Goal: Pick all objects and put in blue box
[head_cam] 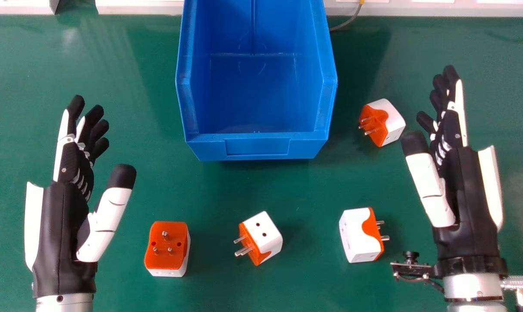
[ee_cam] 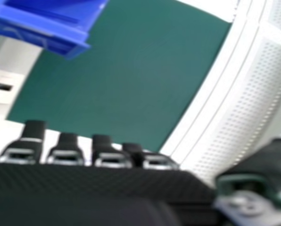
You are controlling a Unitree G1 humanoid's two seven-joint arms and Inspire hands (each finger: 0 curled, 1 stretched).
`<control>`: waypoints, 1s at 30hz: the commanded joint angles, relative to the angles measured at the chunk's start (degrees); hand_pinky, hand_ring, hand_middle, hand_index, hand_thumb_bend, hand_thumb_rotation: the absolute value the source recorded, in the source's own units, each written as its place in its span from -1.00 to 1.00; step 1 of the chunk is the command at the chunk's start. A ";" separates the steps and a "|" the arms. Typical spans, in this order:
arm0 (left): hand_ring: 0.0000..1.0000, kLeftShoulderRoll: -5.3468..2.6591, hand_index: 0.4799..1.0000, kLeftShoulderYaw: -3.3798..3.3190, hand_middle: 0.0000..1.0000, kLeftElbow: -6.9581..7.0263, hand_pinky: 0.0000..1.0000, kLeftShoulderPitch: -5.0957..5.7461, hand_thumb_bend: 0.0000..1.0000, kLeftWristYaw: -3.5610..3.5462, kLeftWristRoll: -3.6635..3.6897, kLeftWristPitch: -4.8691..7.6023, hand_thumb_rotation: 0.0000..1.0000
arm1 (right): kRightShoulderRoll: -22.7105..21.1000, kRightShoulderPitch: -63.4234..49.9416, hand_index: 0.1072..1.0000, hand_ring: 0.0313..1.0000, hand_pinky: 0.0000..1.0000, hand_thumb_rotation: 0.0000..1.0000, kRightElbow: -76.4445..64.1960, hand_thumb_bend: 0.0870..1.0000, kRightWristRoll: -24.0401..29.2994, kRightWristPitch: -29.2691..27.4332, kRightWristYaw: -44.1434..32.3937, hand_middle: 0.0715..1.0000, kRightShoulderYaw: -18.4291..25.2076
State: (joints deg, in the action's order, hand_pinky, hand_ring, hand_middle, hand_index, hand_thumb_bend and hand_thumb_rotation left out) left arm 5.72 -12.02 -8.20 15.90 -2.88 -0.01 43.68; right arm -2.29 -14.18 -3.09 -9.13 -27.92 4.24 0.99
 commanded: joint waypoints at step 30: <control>0.73 -0.11 0.75 1.53 0.83 2.17 0.71 -1.51 0.49 2.20 -0.88 0.69 0.29 | -2.45 0.59 1.00 1.00 0.80 0.64 -2.41 0.11 -0.16 0.29 -0.90 1.00 2.19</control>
State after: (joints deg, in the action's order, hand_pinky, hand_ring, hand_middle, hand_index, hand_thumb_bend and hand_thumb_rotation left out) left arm 5.27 -10.11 -6.02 14.37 -0.82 -1.25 42.48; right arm -4.17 -13.55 -3.30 -9.45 -27.47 3.30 2.62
